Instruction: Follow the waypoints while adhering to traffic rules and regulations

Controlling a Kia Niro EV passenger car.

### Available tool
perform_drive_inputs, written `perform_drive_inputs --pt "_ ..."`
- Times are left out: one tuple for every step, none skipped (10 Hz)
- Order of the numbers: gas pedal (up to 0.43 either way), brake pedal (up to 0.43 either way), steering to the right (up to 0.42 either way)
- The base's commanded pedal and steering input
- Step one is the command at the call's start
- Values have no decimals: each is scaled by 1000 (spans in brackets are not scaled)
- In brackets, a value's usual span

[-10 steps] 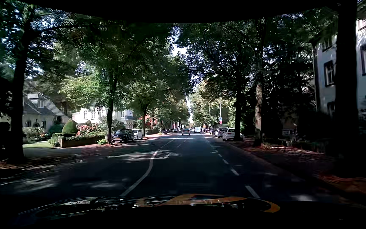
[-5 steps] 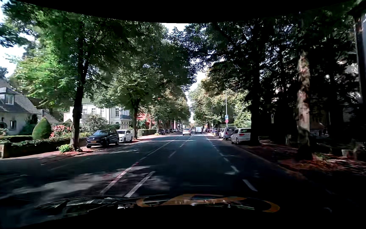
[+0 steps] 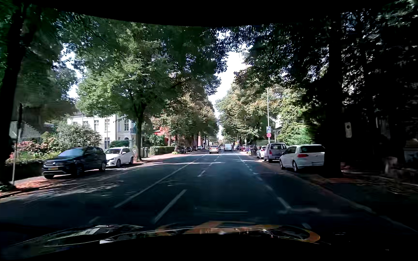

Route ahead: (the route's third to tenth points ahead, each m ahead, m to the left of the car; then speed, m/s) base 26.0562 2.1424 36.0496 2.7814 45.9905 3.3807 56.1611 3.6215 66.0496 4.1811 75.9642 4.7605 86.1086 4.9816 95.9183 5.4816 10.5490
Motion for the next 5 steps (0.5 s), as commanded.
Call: perform_drive_inputs --pt "28 0 -4" --pt "28 0 -4" --pt "28 0 -4" --pt "28 0 -5" --pt "28 0 -6"
